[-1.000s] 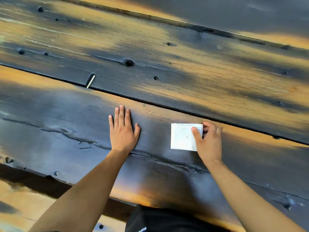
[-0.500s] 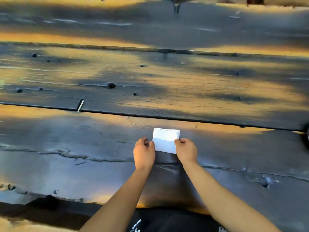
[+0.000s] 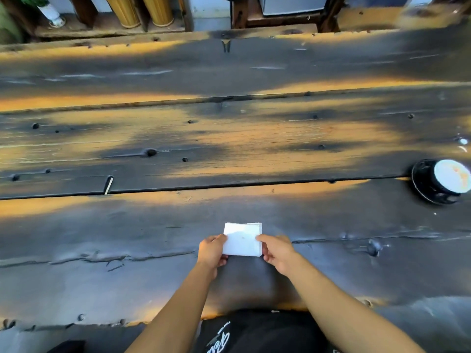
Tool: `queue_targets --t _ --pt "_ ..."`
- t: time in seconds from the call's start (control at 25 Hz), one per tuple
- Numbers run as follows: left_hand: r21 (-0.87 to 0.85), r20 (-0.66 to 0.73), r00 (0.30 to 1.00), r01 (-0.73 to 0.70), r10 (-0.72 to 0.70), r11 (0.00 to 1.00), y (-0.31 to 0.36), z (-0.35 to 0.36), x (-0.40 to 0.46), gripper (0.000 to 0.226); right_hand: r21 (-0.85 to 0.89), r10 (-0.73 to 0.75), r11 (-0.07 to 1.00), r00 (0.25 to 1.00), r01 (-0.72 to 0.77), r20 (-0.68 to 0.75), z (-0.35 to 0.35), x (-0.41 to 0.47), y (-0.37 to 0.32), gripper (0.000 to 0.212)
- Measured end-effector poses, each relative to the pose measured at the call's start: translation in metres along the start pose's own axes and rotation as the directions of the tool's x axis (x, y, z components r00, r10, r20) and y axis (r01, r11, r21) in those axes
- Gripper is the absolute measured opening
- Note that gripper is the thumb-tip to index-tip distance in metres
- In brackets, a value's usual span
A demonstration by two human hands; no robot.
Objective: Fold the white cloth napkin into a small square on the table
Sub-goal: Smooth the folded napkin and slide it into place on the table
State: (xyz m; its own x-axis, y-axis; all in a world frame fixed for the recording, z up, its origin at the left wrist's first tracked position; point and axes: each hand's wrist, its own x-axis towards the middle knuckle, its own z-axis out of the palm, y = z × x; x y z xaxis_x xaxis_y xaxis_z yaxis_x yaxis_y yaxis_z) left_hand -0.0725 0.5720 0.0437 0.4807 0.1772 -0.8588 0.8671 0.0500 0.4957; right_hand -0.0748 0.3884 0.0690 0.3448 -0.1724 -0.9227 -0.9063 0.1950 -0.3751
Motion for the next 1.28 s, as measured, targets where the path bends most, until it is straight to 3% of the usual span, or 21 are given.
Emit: queue_targets --t 0.28,0.56,0.92,1.28 --pt "0.070 0.141 0.990 -0.018 0.008 0.997 -0.003 0.058 -0.033 0.009 0.168 -0.052 0.985 0.994 0.035 0.099 -0.082 -0.011 0.012 0.009" --pt "0.139 0.139 0.989 -0.063 0.043 0.988 -0.008 0.179 -0.071 0.004 0.237 -0.111 0.969 0.985 0.077 0.134 -0.207 0.014 -0.002 0.013" --pt "0.041 -0.016 0.999 -0.050 0.050 0.998 -0.036 0.338 -0.115 0.006 0.110 -0.135 0.987 0.968 0.114 0.213 -0.369 0.040 -0.036 0.025" --pt "0.143 -0.021 0.995 -0.090 0.094 0.986 -0.002 0.407 -0.111 0.013 -0.030 -0.208 0.977 0.974 0.211 0.093 -0.420 0.077 -0.079 0.028"
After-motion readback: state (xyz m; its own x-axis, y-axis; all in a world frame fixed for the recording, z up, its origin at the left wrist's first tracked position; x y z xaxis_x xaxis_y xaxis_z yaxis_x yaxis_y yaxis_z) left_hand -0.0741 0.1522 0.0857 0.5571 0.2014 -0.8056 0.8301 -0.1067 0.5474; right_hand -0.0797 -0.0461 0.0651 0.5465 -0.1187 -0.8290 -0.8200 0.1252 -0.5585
